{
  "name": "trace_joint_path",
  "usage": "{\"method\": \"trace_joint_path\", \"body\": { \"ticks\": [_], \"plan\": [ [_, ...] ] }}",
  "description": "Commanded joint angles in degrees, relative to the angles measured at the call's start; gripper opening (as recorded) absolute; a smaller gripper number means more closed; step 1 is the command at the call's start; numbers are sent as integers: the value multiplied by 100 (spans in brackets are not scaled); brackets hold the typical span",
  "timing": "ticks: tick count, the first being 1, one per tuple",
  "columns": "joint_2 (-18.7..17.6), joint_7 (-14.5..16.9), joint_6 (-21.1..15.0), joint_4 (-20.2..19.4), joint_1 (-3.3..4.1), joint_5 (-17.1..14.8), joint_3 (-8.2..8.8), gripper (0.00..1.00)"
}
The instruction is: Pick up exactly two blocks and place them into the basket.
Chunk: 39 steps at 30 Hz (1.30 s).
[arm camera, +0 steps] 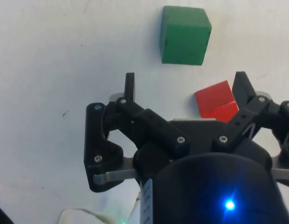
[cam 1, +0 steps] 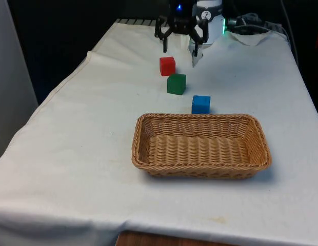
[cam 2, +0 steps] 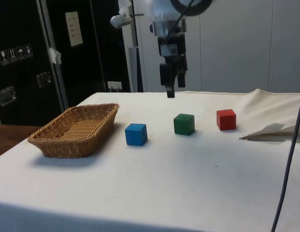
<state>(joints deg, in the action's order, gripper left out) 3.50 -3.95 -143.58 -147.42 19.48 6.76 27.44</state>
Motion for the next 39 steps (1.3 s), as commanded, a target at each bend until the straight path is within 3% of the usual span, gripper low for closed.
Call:
{"method": "trace_joint_path", "body": {
  "ticks": [1,6,9,10,18,19,28,29,30,35,36,37,38,39],
  "plan": [
    [-40,17,-178,-69,-23,-17,40,100],
    [-201,143,-493,-183,0,-97,166,100],
    [-241,92,-476,-160,-6,-11,172,100],
    [-275,183,-579,-195,0,-143,166,100],
    [-493,258,-779,-229,0,-286,143,100],
    [-521,166,-716,-189,-6,-160,160,100],
    [-928,584,-1232,-286,-23,-802,29,100],
    [-968,470,-1157,-223,-6,-642,86,100],
    [-974,625,-1278,-286,-29,-865,17,100],
    [-1238,831,-1541,-304,-52,-1192,-74,100],
    [-1272,859,-1581,-309,-57,-1232,-92,100],
    [-1346,733,-1530,-252,-6,-1066,0,100],
    [-1341,911,-1656,-315,-63,-1324,-120,100],
    [-1375,940,-1702,-315,-69,-1369,-138,100]
  ]
}}
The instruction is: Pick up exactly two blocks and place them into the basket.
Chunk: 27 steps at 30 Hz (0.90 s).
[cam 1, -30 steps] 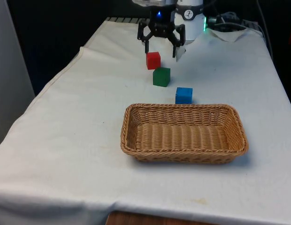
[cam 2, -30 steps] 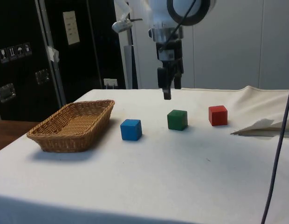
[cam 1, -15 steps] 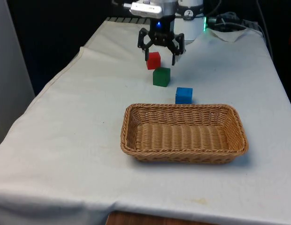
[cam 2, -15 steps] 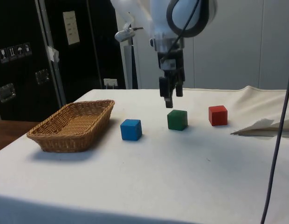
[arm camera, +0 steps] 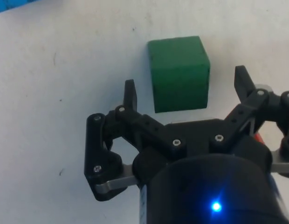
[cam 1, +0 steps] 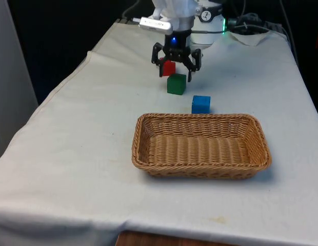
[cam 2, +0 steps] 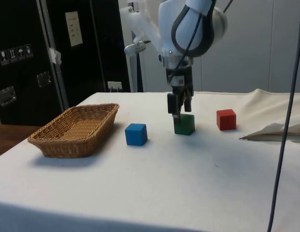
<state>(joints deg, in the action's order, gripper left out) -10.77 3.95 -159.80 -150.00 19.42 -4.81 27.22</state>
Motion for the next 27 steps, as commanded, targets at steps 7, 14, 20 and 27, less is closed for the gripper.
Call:
{"method": "trace_joint_path", "body": {
  "ticks": [7,14,20,27],
  "plan": [
    [-115,223,-264,-57,-63,-355,-155,100],
    [-178,143,-229,-23,-17,-246,-80,68],
    [-183,126,-218,-11,-6,-229,-63,8],
    [-183,120,-206,-11,0,-218,-57,1]
  ]
}}
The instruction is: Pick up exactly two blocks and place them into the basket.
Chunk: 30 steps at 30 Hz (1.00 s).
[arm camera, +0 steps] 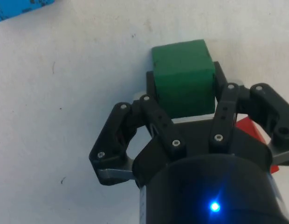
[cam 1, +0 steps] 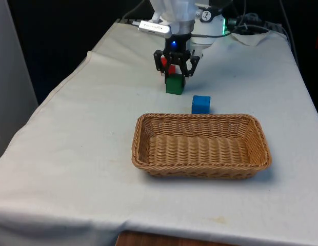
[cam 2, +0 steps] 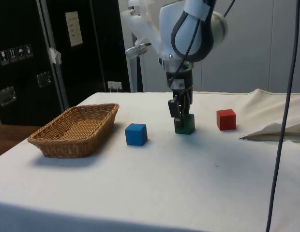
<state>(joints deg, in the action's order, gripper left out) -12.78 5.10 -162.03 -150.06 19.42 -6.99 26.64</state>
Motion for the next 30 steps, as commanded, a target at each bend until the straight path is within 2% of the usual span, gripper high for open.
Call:
{"method": "trace_joint_path", "body": {
  "ticks": [1,7,8,9,10,15,16,17,24,25,26,30],
  "plan": [
    [17,6,17,-6,0,0,0,1],
    [218,-120,143,11,46,138,115,1],
    [160,-23,63,6,0,0,17,1],
    [252,-132,178,11,46,155,126,1],
    [292,-143,212,17,46,166,132,1],
    [527,-218,401,74,40,229,115,1],
    [573,-69,350,17,0,57,40,1],
    [567,-229,435,92,34,241,109,1],
    [819,-269,900,413,11,269,40,1],
    [842,-149,819,338,0,143,17,1],
    [848,-269,968,464,11,269,34,1],
    [917,-195,1283,733,6,172,6,1]
  ]
}}
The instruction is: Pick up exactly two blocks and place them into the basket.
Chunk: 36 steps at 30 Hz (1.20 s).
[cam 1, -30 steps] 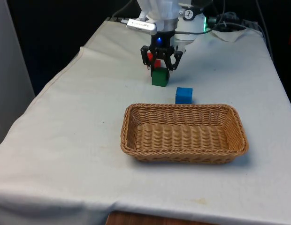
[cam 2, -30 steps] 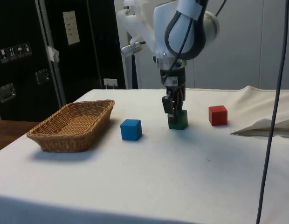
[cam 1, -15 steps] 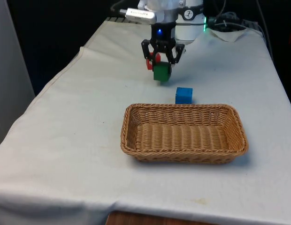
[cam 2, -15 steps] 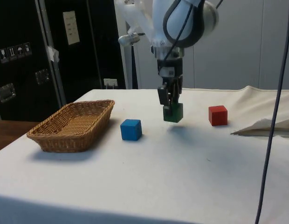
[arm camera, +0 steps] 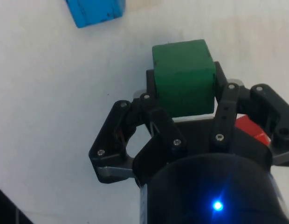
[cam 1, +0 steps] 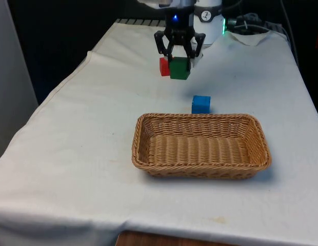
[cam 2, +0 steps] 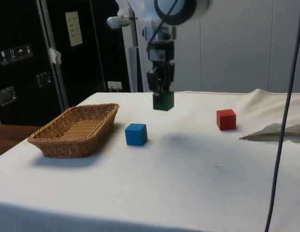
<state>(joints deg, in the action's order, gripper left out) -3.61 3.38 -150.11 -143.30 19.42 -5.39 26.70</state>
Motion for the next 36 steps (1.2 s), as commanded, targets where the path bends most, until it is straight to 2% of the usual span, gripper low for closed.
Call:
{"method": "trace_joint_path", "body": {
  "ticks": [1,3,4,11,12,15,21,22,26,36],
  "plan": [
    [6,-6,149,109,6,-11,-6,1],
    [11,29,269,235,6,-52,-17,1],
    [0,6,183,183,0,0,-6,1],
    [-40,115,688,716,0,-155,-40,1],
    [-34,46,613,670,0,-46,-17,1],
    [-109,166,877,974,-6,-218,-46,1],
    [-275,201,1112,1387,-6,-292,-57,1],
    [-264,149,1049,1352,0,-212,-40,1],
    [-464,155,1278,1759,0,-309,-97,1],
    [-905,-46,1409,2378,11,-315,-286,1]
  ]
}}
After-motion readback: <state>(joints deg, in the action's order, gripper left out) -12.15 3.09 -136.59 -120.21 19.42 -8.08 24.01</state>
